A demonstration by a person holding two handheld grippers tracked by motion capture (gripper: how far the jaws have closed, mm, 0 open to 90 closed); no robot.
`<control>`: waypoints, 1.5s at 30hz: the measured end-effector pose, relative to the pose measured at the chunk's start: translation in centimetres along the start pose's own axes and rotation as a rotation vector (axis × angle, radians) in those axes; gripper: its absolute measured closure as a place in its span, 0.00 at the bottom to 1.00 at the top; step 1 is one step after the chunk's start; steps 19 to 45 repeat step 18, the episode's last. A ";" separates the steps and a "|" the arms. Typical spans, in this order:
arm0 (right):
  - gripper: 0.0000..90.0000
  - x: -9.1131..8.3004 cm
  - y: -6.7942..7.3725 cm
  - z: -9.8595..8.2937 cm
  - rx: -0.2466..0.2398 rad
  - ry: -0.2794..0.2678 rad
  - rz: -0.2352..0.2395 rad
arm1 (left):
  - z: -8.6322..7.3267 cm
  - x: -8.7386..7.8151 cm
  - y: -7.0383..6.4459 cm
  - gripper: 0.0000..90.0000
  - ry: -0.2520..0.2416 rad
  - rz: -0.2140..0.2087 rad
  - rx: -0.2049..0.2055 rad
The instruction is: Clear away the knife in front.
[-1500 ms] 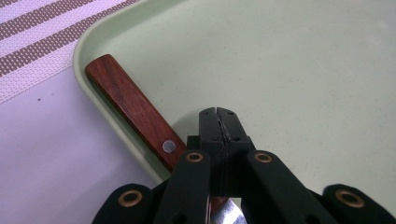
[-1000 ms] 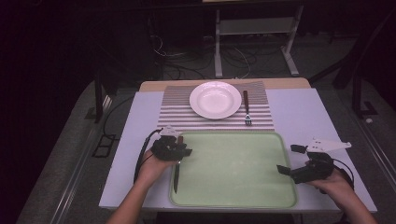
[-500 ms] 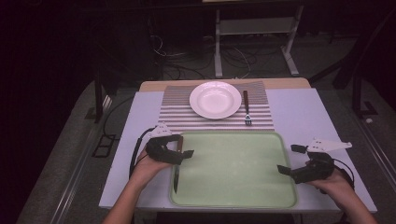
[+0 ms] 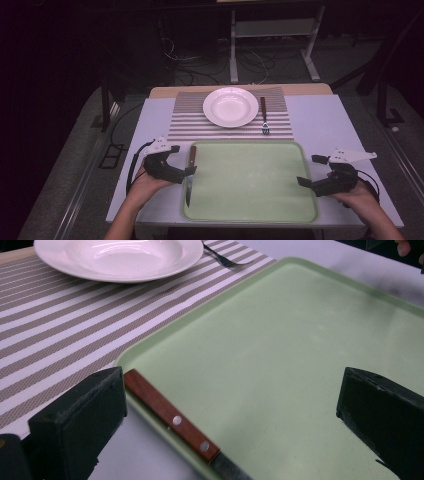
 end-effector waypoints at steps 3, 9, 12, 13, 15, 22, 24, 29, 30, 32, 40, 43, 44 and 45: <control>0.00 0.0 0.0 0.0 -0.001 0.002 0.000 | -0.3 -0.8 0.4 0.00 -0.016 0.021 -0.002; 0.00 0.0 0.0 -0.1 0.000 0.004 0.000 | -0.4 -1.2 0.9 0.00 -0.034 0.043 -0.013; 0.00 0.0 0.0 -0.1 0.002 0.003 -0.001 | -0.4 -1.2 0.8 0.00 -0.028 0.042 -0.011; 0.00 0.0 0.0 -0.1 0.005 0.005 -0.001 | -0.5 -1.1 0.7 0.00 -0.023 0.043 -0.007; 0.00 0.0 0.0 -0.1 0.004 0.005 -0.001 | -0.4 -1.1 0.7 0.00 -0.023 0.042 -0.008; 0.00 -0.1 -0.1 -0.2 0.003 0.006 0.000 | -0.5 -1.0 0.8 0.00 -0.019 0.046 -0.006; 0.00 -0.1 -0.1 -0.2 0.003 0.006 0.000 | -0.5 -1.0 0.8 0.00 -0.019 0.046 -0.006; 0.00 -0.1 -0.1 -0.2 0.003 0.006 0.000 | -0.5 -1.0 0.8 0.00 -0.019 0.046 -0.006; 0.00 -0.1 -0.1 -0.2 0.003 0.006 0.000 | -0.5 -1.0 0.8 0.00 -0.019 0.046 -0.006; 0.00 -0.1 -0.1 -0.2 0.003 0.006 0.000 | -0.5 -1.0 0.8 0.00 -0.019 0.046 -0.006; 0.00 -0.1 -0.1 -0.2 0.003 0.006 0.000 | -0.5 -1.0 0.8 0.00 -0.019 0.046 -0.006; 0.00 -0.1 -0.1 -0.2 0.003 0.006 0.000 | -0.5 -1.0 0.8 0.00 -0.019 0.046 -0.006; 0.00 -0.1 -0.1 -0.2 0.003 0.006 0.000 | -0.5 -1.0 0.8 0.00 -0.019 0.046 -0.006; 0.00 -0.1 -0.1 -0.2 0.003 0.006 0.000 | -0.5 -1.0 0.8 0.00 -0.019 0.046 -0.006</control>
Point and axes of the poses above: each handheld gripper's, and its own axes: x roughly forward along the jaws, z roughly out of its top, y roughly to its left, the point moved 3 cm from there along x, roughly forward along the jaws, and after that the axes turned 11 degrees about z, right-handed, at the moved point
